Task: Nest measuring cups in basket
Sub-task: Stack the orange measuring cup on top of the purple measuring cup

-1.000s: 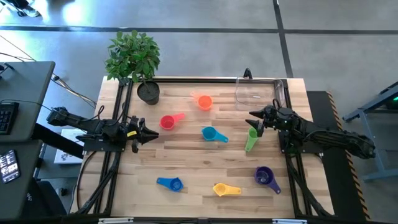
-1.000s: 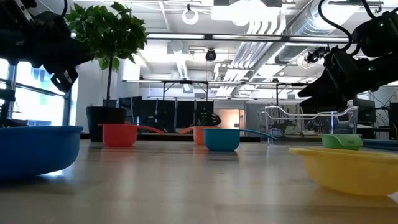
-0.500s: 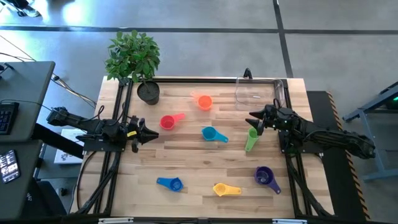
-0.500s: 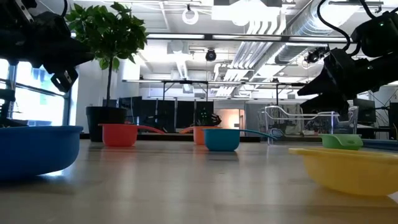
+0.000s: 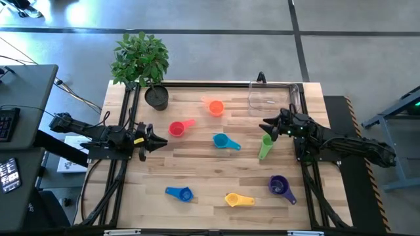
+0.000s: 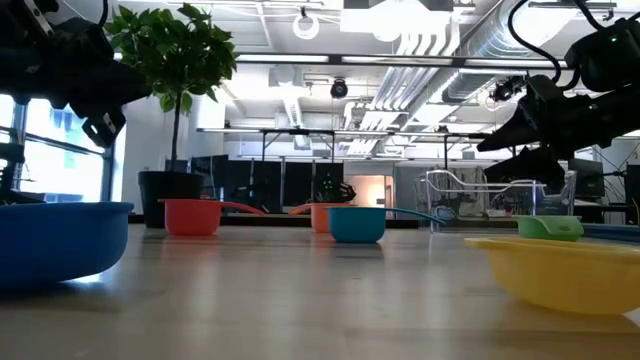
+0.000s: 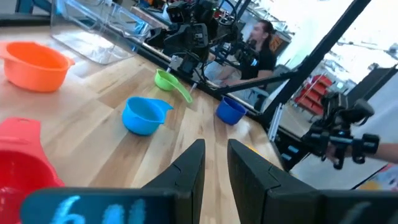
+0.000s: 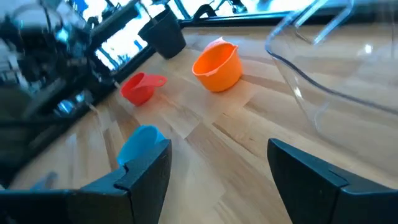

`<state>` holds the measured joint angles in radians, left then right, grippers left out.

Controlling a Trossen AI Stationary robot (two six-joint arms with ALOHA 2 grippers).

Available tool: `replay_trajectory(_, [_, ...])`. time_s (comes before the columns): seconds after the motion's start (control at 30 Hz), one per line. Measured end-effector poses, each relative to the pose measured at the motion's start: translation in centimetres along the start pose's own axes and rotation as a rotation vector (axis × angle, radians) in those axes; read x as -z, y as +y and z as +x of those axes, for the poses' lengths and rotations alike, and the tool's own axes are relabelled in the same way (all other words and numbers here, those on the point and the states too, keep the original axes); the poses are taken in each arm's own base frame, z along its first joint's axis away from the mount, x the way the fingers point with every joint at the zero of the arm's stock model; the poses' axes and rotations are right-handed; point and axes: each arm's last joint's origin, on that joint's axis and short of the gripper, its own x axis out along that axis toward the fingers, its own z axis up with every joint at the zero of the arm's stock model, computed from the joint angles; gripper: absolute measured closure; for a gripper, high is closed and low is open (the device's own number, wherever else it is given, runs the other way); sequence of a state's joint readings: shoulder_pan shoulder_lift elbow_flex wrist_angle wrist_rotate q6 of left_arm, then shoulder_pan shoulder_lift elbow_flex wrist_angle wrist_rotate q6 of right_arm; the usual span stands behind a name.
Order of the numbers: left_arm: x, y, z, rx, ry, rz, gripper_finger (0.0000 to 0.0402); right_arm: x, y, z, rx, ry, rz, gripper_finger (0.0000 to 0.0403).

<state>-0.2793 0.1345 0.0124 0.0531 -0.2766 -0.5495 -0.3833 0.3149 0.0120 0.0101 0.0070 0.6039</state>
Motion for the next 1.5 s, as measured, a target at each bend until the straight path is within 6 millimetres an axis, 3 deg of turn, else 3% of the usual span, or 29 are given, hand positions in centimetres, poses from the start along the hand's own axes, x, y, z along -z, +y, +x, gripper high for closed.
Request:
replay_trajectory(0.4, [-0.4,-0.1,0.0,-0.002,-0.045,-0.058,0.0342,-0.1,-0.1,0.0,0.034,-0.032,0.102,0.0146])
replay_trajectory(0.67, [-0.6,-0.2,0.0,-0.014,-0.073,0.018,0.0342,-0.1,-0.1,0.0,0.036,-0.036,0.159,0.0146])
replay_trajectory(0.83, [-1.1,-0.4,-0.1,0.001,-0.138,-0.095,0.0342,-0.1,-0.1,0.0,0.035,-0.037,0.205,0.0146])
replay_trajectory(1.07, [-3.8,-1.7,-0.6,-0.003,-0.264,-0.01,0.0342,-0.3,-0.2,0.0,0.064,-0.076,0.21,0.0146])
replay_trajectory(1.3, [-7.5,-3.8,-0.8,-0.044,-0.318,0.237,0.0341,-0.3,-0.1,0.0,0.067,-0.085,0.209,0.0146])
replay_trajectory(1.5, [-10.1,-5.6,0.2,-0.123,-0.307,0.439,0.0341,-0.4,-0.1,0.0,0.065,-0.086,0.209,0.0146])
